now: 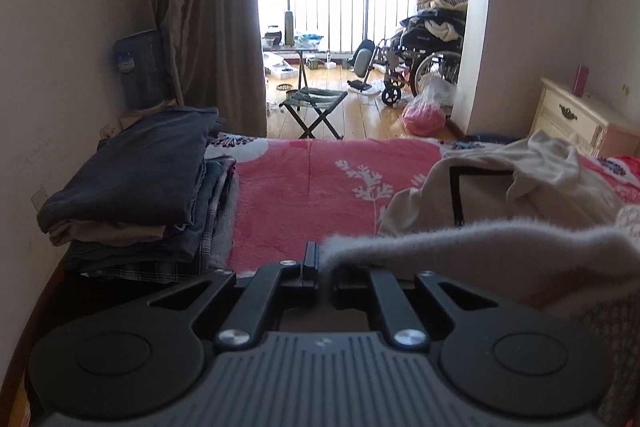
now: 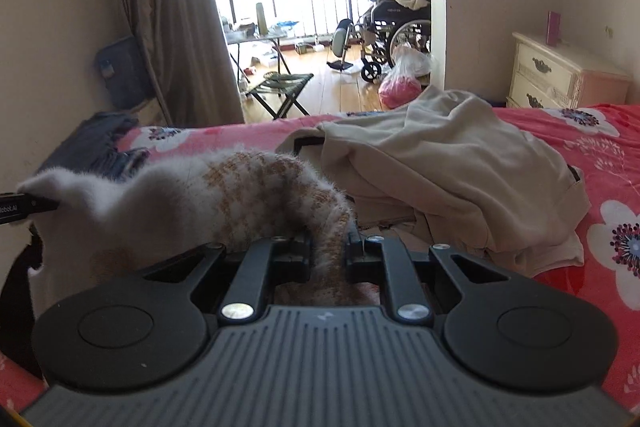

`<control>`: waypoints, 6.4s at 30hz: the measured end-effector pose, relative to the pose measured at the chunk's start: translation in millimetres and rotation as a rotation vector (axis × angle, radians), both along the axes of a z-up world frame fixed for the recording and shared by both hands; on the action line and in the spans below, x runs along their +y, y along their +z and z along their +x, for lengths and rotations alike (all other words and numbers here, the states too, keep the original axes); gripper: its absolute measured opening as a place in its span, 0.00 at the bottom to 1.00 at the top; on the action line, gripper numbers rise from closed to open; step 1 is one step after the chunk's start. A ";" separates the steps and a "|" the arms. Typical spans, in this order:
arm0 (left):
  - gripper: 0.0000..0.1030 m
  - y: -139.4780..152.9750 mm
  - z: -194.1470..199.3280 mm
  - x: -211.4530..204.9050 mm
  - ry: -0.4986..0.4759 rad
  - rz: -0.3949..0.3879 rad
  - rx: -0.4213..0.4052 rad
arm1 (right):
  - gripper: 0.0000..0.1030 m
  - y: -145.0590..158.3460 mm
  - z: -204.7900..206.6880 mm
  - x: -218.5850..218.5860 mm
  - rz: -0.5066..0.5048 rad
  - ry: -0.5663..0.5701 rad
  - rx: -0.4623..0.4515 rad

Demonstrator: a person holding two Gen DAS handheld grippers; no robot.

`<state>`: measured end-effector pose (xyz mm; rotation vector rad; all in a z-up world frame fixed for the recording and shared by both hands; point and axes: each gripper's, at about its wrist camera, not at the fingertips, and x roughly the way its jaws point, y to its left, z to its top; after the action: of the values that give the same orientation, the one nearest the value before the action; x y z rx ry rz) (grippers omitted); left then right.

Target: Fold clothes

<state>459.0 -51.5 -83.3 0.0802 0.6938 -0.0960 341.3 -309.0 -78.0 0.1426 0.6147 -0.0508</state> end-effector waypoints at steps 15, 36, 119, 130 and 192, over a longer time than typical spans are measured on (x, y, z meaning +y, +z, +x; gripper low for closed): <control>0.65 -75.3 -12.7 21.5 -0.016 -0.041 0.289 | 0.61 -127.6 76.9 -8.3 -0.016 -0.068 0.354; 0.74 59.3 -304.3 263.7 0.099 -0.256 0.485 | 0.62 -44.6 -178.2 55.3 0.553 0.406 0.256; 0.85 -131.1 -367.6 225.1 -0.099 -0.154 0.688 | 0.09 -167.9 -291.2 50.6 0.554 0.018 0.485; 0.14 -112.4 -379.3 225.6 -0.089 -0.205 0.676 | 0.10 -173.4 -284.4 52.1 0.584 -0.037 0.513; 0.58 -84.1 -451.6 145.3 -0.305 -0.149 0.810 | 0.49 -66.3 -423.3 -41.7 0.476 -0.170 0.437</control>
<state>7.5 93.8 -167.4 -0.0012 1.4769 -0.4896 -82.0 -350.7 -144.3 0.6575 1.0439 -0.1006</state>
